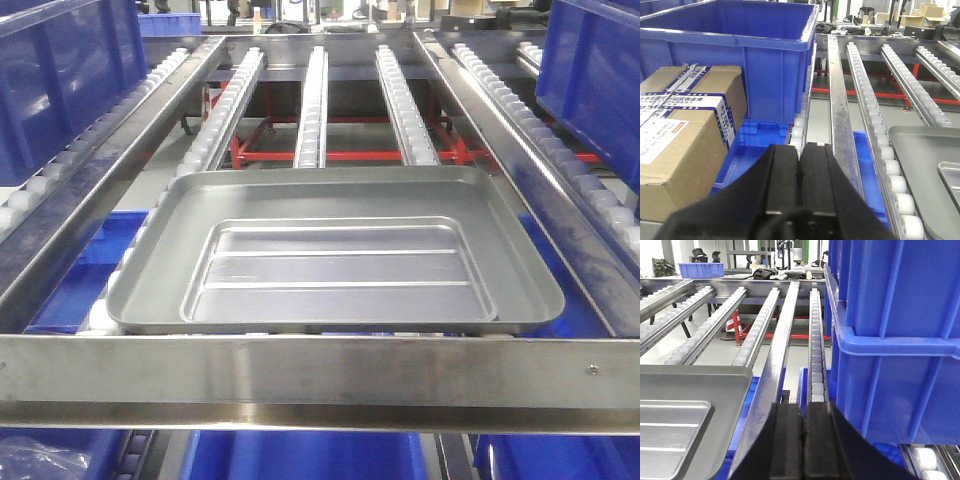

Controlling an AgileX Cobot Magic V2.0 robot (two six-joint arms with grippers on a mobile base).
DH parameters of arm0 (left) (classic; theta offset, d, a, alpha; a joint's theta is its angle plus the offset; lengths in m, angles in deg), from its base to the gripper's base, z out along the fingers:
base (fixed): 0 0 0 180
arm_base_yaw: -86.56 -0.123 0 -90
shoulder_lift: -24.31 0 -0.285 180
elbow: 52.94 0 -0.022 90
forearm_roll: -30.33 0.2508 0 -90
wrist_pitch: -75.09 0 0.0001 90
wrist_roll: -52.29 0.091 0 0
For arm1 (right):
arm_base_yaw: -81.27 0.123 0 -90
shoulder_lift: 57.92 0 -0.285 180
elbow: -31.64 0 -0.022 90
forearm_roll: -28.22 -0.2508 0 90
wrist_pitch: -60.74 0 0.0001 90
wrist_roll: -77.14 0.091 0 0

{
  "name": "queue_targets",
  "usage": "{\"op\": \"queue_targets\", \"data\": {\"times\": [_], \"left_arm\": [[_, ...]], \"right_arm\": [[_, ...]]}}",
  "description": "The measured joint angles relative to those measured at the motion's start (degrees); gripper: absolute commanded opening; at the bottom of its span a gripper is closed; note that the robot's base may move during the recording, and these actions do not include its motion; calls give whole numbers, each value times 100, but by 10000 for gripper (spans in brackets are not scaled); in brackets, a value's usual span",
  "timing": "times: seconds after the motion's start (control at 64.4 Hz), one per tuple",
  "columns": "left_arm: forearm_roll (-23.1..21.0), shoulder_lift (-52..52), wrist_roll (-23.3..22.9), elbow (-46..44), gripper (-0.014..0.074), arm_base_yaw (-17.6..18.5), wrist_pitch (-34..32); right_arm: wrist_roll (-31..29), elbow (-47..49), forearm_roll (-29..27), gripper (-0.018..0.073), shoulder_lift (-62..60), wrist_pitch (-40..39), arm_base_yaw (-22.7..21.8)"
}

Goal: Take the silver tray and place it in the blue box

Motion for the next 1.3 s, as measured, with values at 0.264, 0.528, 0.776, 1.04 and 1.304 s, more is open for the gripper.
{"op": "queue_targets", "data": {"times": [0.264,0.528,0.776,1.04,1.304], "left_arm": [[0,0,0,0,-104,0,0],[0,0,0,0,-104,0,0],[0,0,0,0,-104,0,0],[0,0,0,-89,-104,0,0],[65,-1081,0,-1557,-104,0,1440]], "right_arm": [[0,0,0,49,0,0,0],[0,0,0,49,0,0,0],[0,0,0,49,0,0,0],[72,35,0,49,0,62,0],[146,1564,0,49,1165,1608,0]]}}
